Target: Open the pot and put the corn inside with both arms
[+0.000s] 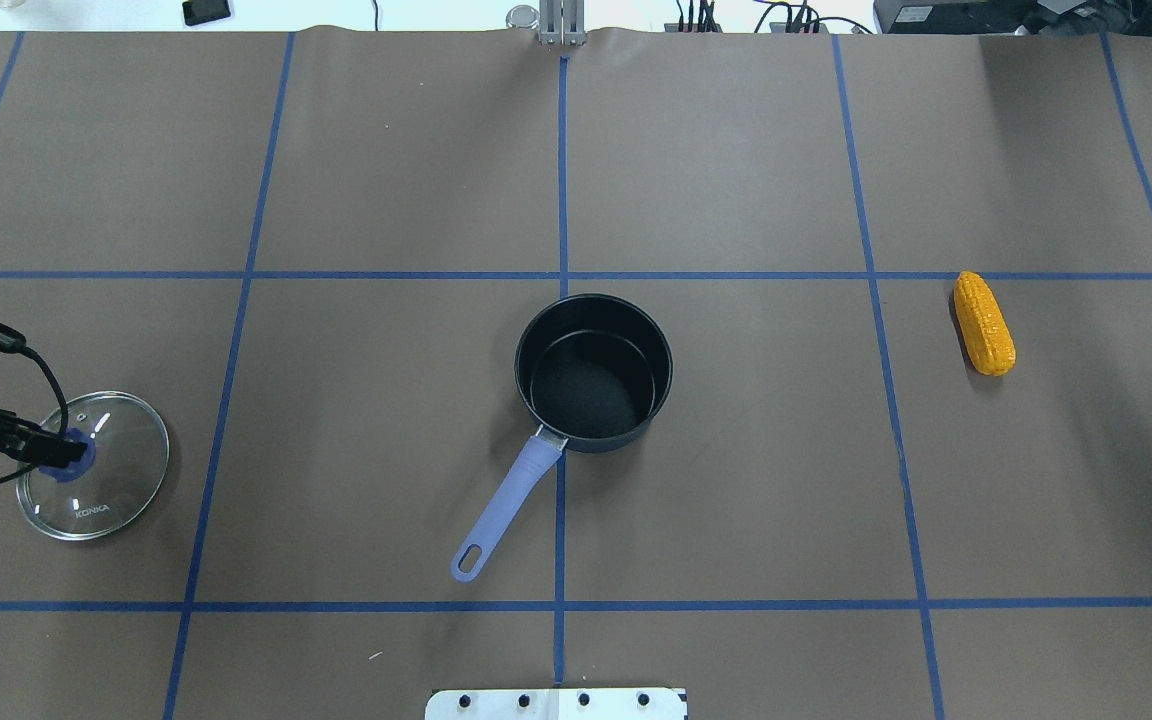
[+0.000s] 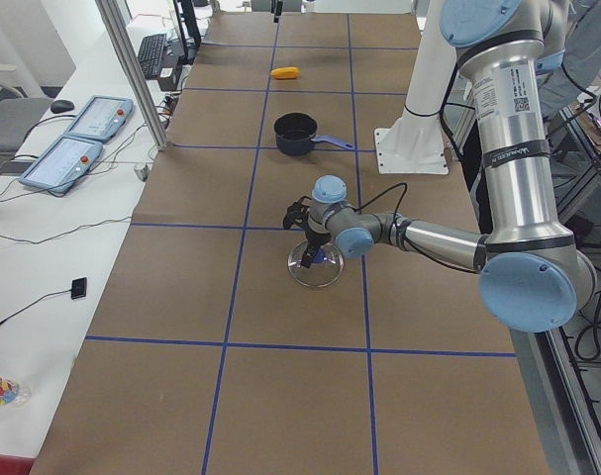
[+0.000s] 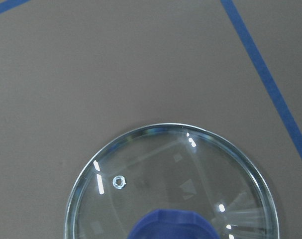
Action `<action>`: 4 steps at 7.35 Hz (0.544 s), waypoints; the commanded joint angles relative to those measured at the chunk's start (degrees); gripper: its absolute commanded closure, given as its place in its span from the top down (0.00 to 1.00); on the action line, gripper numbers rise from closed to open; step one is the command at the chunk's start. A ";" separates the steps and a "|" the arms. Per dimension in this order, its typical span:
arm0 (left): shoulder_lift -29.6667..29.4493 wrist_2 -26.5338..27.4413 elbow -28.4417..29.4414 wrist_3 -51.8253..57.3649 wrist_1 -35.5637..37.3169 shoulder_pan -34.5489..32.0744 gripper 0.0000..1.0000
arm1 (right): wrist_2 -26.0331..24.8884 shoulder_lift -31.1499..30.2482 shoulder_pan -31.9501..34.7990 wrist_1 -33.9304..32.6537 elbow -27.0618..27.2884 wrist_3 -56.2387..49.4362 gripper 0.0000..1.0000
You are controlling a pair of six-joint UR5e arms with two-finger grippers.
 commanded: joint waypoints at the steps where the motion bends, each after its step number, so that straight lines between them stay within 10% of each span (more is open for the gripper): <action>1: -3.93 -9.17 -0.08 16.45 12.35 -15.60 0.98 | 0.07 0.08 -0.34 -0.05 0.22 0.67 1.00; 4: -5.89 -12.81 2.18 31.99 27.68 -27.87 0.98 | 0.25 -0.10 -0.70 -0.05 0.23 0.85 1.00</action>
